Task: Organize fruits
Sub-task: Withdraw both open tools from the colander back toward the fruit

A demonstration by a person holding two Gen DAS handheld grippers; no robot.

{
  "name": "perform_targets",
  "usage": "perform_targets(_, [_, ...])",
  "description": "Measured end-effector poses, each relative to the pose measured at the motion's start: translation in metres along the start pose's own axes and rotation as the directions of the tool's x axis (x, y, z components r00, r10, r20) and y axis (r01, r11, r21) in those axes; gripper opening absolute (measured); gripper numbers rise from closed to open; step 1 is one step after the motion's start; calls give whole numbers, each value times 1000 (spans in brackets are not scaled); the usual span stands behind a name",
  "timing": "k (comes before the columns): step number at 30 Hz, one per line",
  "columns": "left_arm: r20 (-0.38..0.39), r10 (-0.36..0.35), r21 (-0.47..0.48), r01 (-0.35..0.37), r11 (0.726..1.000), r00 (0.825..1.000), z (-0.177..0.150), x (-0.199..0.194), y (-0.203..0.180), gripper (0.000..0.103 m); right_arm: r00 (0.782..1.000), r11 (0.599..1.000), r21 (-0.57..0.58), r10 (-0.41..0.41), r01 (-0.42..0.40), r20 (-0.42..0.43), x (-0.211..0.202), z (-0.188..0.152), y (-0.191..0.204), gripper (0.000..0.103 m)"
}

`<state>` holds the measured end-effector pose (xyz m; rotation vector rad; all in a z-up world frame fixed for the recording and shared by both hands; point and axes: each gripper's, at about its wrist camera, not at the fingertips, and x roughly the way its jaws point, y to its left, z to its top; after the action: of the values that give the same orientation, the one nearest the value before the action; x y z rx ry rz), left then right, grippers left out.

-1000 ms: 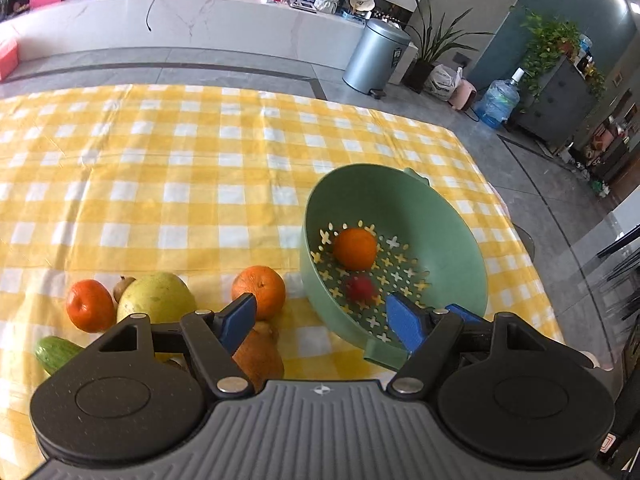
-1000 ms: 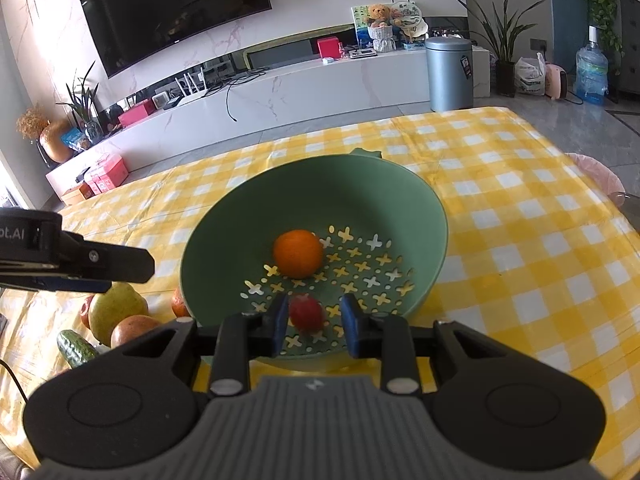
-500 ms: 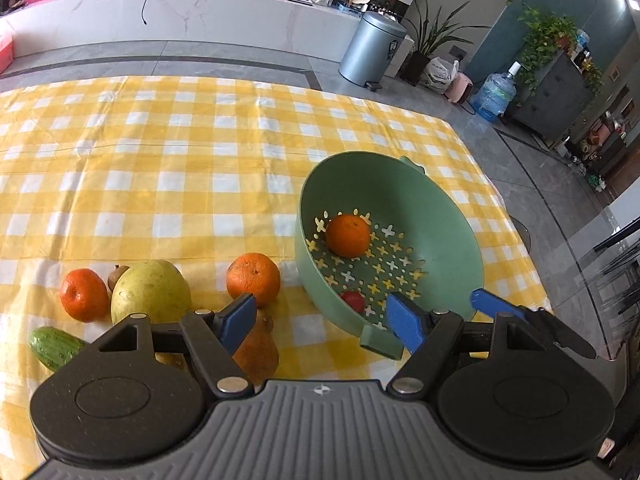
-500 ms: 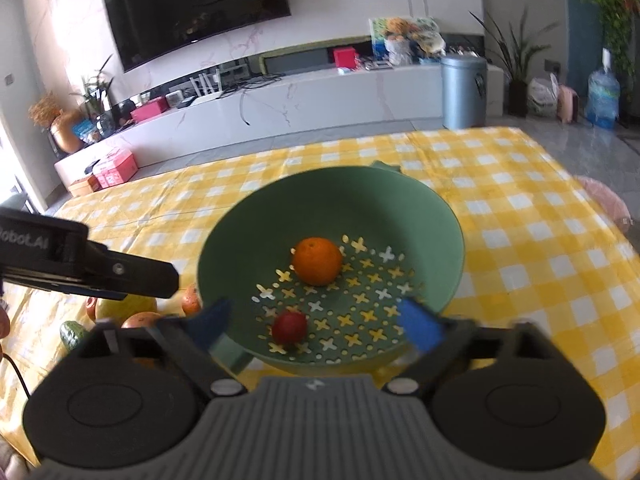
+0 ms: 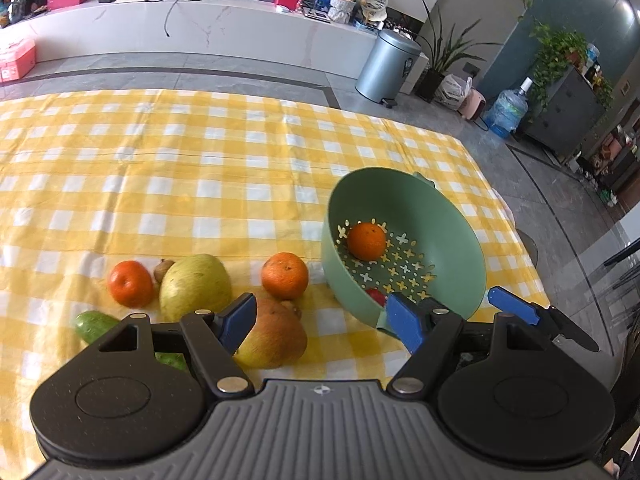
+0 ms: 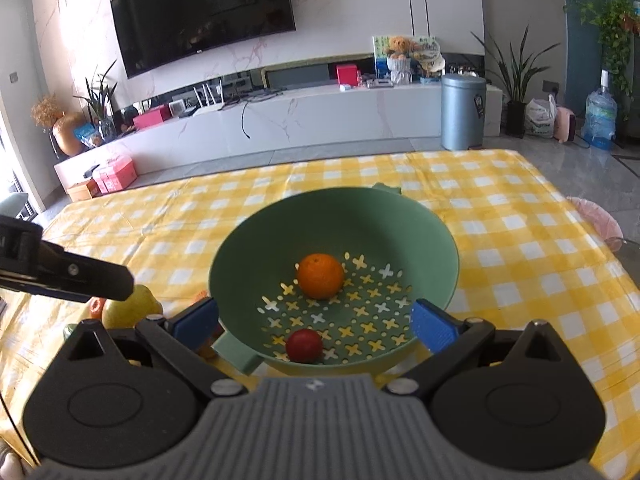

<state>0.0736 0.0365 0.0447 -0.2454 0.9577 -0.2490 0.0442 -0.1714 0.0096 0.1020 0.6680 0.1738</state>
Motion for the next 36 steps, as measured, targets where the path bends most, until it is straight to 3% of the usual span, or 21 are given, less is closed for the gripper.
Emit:
perform_targets(3, [-5,-3,-21,3,1000,1000,-5,-8,6,87,1000,1000,-2,15,-15,14,-8,0,5,99])
perform_targets(14, [3,97,-94,-96,991,995,-25,-41,35,87,987,987,-52,155,-153,46,-35,-4,41,99])
perform_targets(16, [10,123,-97,-121,988,992,-29,-45,41,87,981,979,-76,191,-187,40,-38,-6,48,98])
perform_targets(18, [14,169,-93,-167,981,985,-33,-48,46,87,968,964,-99,251,-249,14,-38,-8,56,89])
perform_targets(21, [23,210,-76,-208,975,977,-38,-49,53,87,952,944,-128,305,-305,-24,-36,-12,69,87])
perform_targets(25, [19,219,-101,-216,971,975,-41,-47,65,87,951,937,-165,300,-308,-68,-30,-18,87,83])
perform_targets(29, [10,191,-85,-190,978,981,-42,-38,71,87,968,956,-156,239,-249,-83,-15,-18,98,81])
perform_targets(36, [-23,172,-99,-174,980,985,-48,-14,86,87,972,961,-179,184,-209,-146,21,-21,114,74])
